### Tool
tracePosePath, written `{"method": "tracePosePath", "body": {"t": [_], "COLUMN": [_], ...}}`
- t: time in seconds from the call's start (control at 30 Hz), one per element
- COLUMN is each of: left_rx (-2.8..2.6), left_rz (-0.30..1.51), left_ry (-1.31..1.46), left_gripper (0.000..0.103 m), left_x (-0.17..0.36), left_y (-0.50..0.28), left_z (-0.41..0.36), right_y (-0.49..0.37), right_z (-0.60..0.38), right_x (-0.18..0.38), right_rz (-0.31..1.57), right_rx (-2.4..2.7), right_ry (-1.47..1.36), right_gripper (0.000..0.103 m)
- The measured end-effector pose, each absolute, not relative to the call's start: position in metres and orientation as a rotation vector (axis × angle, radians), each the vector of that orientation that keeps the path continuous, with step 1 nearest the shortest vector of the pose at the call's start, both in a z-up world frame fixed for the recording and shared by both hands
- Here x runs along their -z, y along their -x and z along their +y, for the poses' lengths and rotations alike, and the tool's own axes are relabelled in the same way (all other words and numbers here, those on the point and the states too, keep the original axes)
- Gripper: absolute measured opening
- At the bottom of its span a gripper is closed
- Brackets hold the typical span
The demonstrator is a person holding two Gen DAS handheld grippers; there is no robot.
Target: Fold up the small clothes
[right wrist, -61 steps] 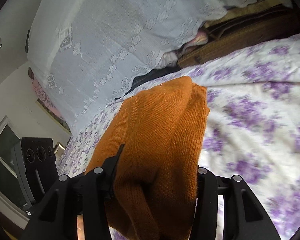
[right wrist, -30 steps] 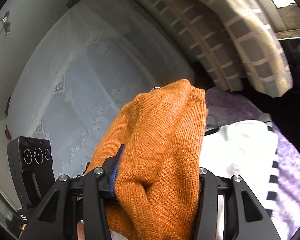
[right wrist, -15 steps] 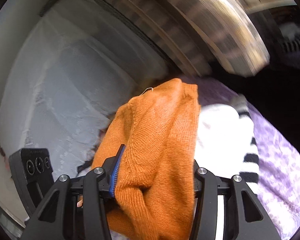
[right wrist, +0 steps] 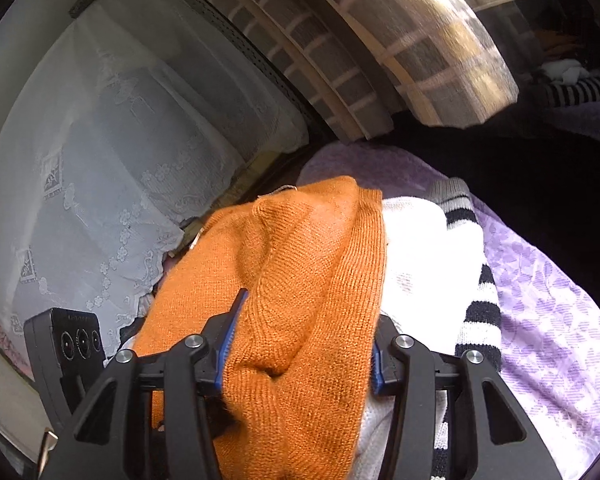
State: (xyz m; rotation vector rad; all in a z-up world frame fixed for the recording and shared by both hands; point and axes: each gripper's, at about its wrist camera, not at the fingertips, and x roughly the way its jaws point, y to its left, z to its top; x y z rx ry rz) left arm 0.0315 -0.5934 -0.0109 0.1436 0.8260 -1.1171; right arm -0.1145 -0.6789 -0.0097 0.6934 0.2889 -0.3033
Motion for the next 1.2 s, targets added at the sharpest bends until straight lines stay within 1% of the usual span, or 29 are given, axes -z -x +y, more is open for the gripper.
{"method": "tracePosePath", "body": {"t": [0.03, 0.1, 0.17, 0.23, 0.33, 0.4, 0.53, 0.63, 0.93, 1.2], "left_rx": [1.106, 1.068, 1.023, 0.987, 0.966, 0.952, 0.914, 0.870, 0.838, 0.806], "left_rz": [0.814, 0.761, 0.698, 0.638, 0.585, 0.559, 0.519, 0.479, 0.460, 0.484], "left_ry": [-0.147, -0.174, -0.210, -0.241, -0.250, -0.247, -0.274, -0.286, -0.247, -0.223], "left_gripper": [0.099, 0.099, 0.099, 0.099, 0.098, 0.098, 0.098, 0.098, 0.098, 0.098], "left_x": [0.008, 0.000, -0.008, -0.015, -0.023, -0.026, -0.029, -0.031, -0.037, -0.041], "left_y": [-0.027, -0.017, -0.006, 0.007, 0.021, 0.029, 0.043, 0.049, 0.046, 0.040], "left_z": [-0.587, -0.580, -0.574, -0.567, -0.553, -0.540, -0.522, -0.506, -0.474, -0.464], "right_y": [0.115, 0.117, 0.125, 0.133, 0.151, 0.162, 0.172, 0.175, 0.196, 0.200], "right_z": [-0.676, -0.667, -0.654, -0.643, -0.628, -0.618, -0.592, -0.574, -0.533, -0.523], "right_x": [0.009, 0.002, -0.006, -0.012, -0.017, -0.017, -0.019, -0.019, -0.018, -0.016], "right_rz": [0.282, 0.267, 0.235, 0.206, 0.154, 0.137, 0.121, 0.127, 0.091, 0.099], "right_rx": [0.306, 0.325, 0.384, 0.417, 0.465, 0.506, 0.598, 0.645, 0.748, 0.767], "right_ry": [-0.685, -0.640, -0.577, -0.532, -0.512, -0.505, -0.433, -0.401, -0.342, -0.311], "right_gripper": [0.055, 0.064, 0.083, 0.088, 0.092, 0.093, 0.099, 0.099, 0.099, 0.099]}}
